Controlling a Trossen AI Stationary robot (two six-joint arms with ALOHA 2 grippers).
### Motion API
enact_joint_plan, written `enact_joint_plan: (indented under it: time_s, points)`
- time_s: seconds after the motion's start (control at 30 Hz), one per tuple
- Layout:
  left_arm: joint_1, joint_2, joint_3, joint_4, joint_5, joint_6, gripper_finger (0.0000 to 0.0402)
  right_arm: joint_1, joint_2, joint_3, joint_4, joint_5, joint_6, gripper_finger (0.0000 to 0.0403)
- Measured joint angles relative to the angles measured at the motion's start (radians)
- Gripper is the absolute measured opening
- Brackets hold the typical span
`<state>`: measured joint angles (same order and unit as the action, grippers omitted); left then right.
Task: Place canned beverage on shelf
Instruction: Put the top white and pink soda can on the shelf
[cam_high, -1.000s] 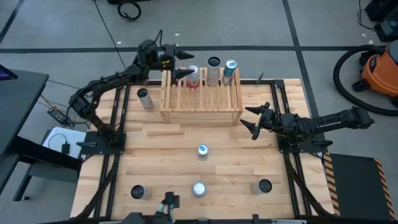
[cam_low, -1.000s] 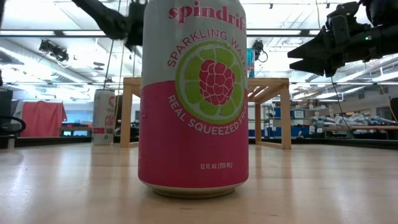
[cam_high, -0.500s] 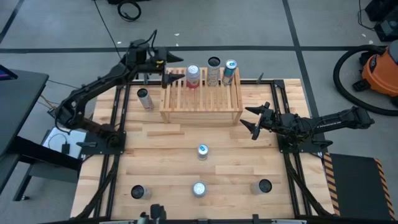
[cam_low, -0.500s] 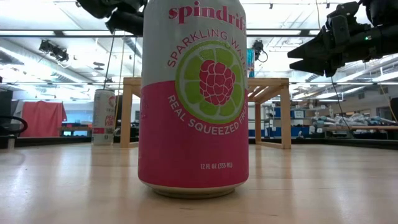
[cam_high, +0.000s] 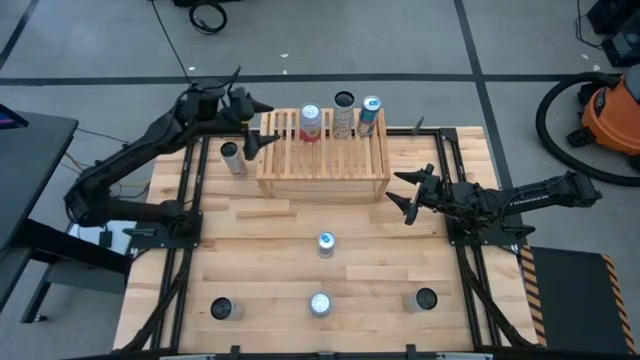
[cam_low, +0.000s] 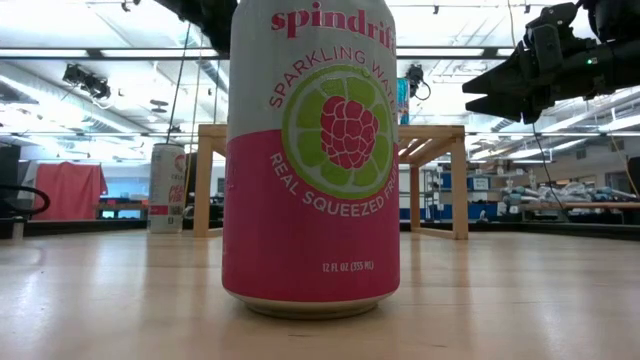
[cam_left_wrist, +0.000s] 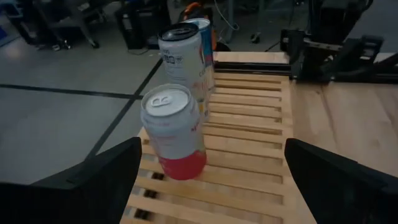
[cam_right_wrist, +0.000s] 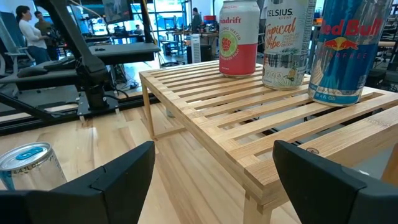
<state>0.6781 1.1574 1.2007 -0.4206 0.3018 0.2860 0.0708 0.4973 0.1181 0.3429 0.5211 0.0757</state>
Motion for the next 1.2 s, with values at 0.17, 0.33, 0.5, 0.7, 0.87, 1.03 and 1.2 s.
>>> enact_joint_plan:
  time_s: [0.17,0.33,0.5,0.7,0.87,1.03,1.2]
  points:
    - [0.002,-0.031,0.0,-0.06,-0.022,-0.071,0.04,0.0,0.0,0.0,0.0,0.0,0.0,0.0336]
    - [0.006,-0.034,0.0,-0.093,-0.035,-0.127,0.04,0.0,0.0,0.0,0.0,0.0,0.0,0.0336]
    - [0.008,-0.034,0.0,-0.146,-0.104,-0.145,0.04,0.0,0.0,0.0,0.001,0.0,0.0,0.0336]
    - [0.009,-0.034,0.0,-0.255,-0.186,-0.118,0.04,0.0,0.0,0.0,0.001,0.0,0.0,0.0336]
    - [0.009,-0.034,0.0,-0.339,-0.19,-0.118,0.04,0.0,0.0,0.0,0.001,0.0,0.0,0.0336]
    - [0.015,-0.04,0.0,-0.379,-0.249,-0.117,0.04,0.0,0.0,0.0,0.001,0.0,0.0,0.0336]
    - [0.048,-0.039,0.0,-0.352,-0.265,-0.117,0.04,0.0,0.0,0.0,0.001,0.0,0.0,0.0336]
